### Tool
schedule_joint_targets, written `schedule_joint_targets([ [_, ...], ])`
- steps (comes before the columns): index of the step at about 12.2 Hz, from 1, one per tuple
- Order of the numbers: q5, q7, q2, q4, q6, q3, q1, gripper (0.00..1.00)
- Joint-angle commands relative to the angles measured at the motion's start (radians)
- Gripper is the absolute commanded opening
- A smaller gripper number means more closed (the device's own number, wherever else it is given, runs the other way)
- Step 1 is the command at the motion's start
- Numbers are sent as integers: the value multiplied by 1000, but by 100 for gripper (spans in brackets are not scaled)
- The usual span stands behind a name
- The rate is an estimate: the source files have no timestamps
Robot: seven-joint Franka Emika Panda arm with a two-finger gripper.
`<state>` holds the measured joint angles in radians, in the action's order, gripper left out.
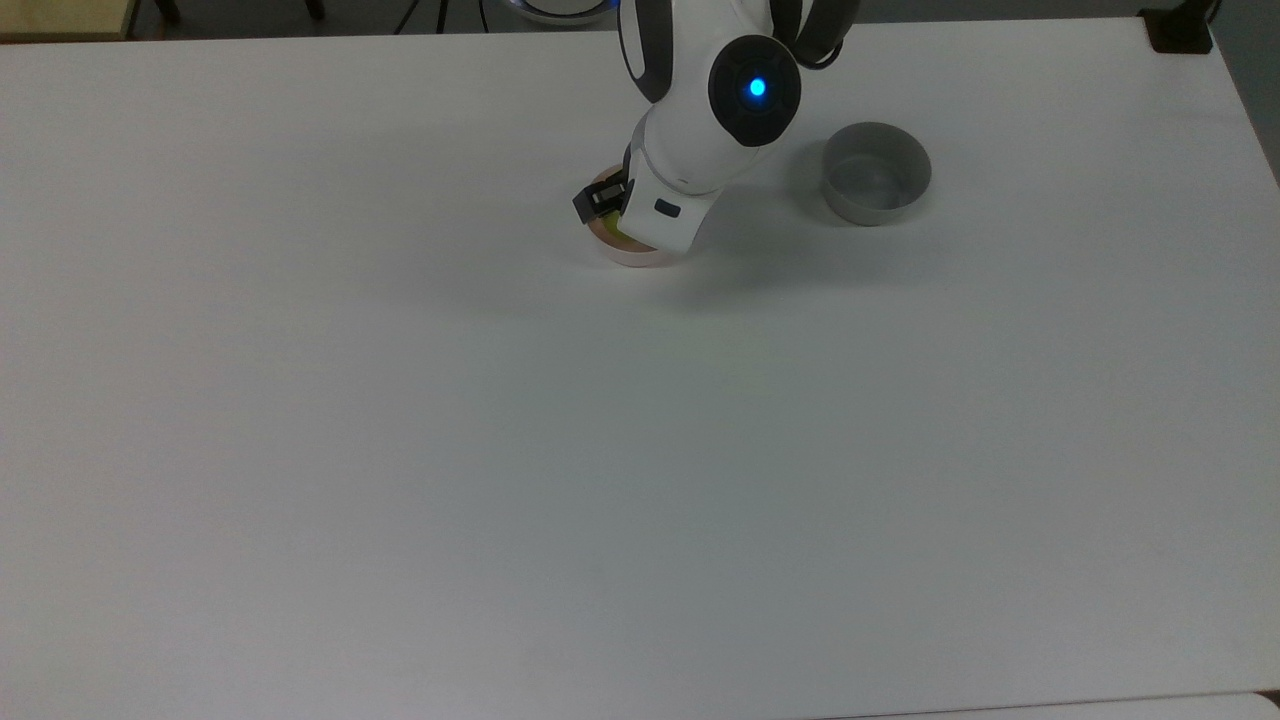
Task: Place the pear in the bowl
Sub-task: 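Lower the pear into the pink bowl and open the gripper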
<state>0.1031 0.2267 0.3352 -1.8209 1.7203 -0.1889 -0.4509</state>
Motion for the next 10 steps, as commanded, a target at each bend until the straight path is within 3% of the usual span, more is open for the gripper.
schedule_joint_targets([
  [1, 3, -23, -16, 3, 12, 3, 1, 100],
  [6, -3, -82, -70, 38, -1, 2, 5, 100],
  [10, -8, -116, -159, 139, -57, -1, 78, 100],
])
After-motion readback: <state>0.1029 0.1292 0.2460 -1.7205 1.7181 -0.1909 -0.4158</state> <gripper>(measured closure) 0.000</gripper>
